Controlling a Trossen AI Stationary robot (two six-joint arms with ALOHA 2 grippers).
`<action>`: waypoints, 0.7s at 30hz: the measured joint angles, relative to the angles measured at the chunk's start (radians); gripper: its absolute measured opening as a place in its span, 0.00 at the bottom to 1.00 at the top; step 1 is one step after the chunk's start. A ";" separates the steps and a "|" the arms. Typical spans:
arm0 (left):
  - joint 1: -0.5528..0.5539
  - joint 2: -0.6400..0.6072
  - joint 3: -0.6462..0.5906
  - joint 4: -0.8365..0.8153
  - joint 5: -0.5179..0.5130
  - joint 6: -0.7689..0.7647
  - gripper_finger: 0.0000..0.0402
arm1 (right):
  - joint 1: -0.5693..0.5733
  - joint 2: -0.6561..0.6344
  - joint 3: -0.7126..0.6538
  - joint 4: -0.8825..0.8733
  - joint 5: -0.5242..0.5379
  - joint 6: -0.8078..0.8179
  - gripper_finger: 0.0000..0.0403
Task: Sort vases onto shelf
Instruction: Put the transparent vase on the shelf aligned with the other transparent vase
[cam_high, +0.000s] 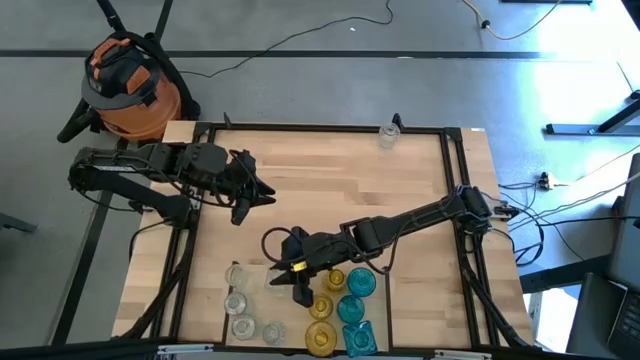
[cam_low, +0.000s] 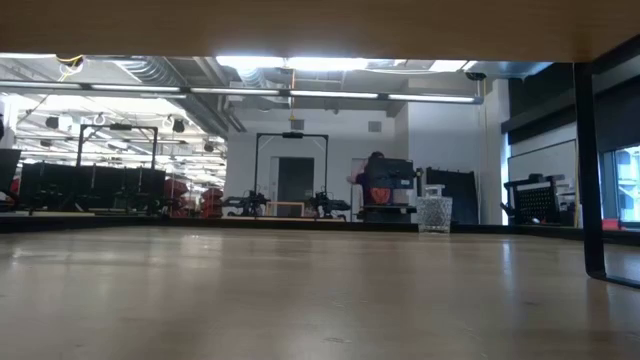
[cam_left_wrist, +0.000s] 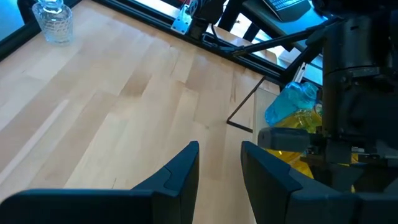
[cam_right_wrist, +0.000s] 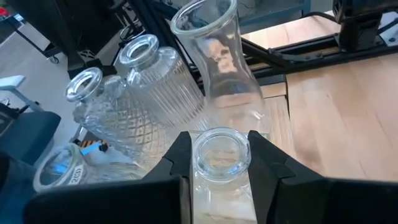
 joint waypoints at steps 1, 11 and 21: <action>0.000 0.000 0.000 0.000 -0.002 0.000 0.28 | 0.000 0.000 0.000 0.000 0.000 -0.005 0.18; 0.000 0.000 0.000 0.000 -0.006 0.000 0.28 | 0.000 0.000 0.000 -0.001 0.000 -0.025 0.28; 0.000 0.000 0.000 0.000 -0.007 0.000 0.28 | 0.000 0.000 0.000 0.003 0.000 -0.025 0.36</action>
